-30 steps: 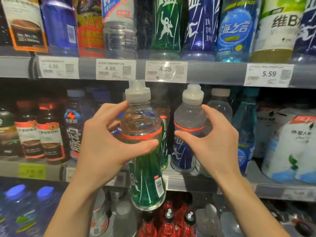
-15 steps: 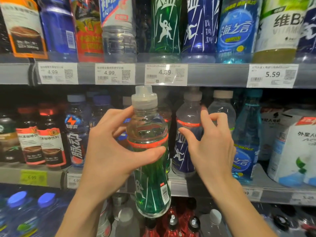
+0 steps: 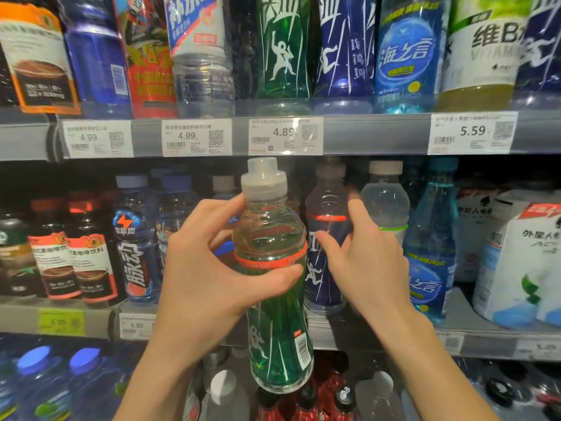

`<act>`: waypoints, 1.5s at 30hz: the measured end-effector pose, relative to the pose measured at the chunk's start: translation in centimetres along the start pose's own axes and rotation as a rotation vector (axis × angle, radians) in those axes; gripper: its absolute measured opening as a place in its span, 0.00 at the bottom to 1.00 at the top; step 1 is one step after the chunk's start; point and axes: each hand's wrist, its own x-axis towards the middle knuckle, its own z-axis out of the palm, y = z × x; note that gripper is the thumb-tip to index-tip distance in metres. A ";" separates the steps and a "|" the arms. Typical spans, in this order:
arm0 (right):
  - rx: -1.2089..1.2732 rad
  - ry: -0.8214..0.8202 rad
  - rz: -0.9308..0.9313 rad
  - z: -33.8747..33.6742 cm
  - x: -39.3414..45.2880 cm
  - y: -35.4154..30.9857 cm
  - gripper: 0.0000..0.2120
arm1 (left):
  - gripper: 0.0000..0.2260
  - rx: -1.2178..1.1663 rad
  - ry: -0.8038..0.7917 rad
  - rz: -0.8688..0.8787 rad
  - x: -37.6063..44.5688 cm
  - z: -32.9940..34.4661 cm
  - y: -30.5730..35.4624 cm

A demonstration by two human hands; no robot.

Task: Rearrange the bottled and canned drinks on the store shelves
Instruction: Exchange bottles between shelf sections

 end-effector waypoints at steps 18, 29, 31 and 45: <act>0.917 -0.472 -0.198 -4.8 -1.5 -2.6 0.27 | 0.30 -0.076 0.148 -0.019 0.8 1.5 3.5; 0.980 -0.330 -0.283 -10.7 3.8 -6.7 0.21 | 0.34 -0.180 0.126 0.033 7.5 1.2 8.6; 0.972 -0.331 -0.309 -11.3 4.9 -7.2 0.20 | 0.35 -0.172 0.124 0.044 8.6 1.0 9.1; 1.084 -0.275 -0.325 -15.4 11.8 -9.1 0.16 | 0.10 -0.150 0.207 -0.079 18.3 -0.7 9.5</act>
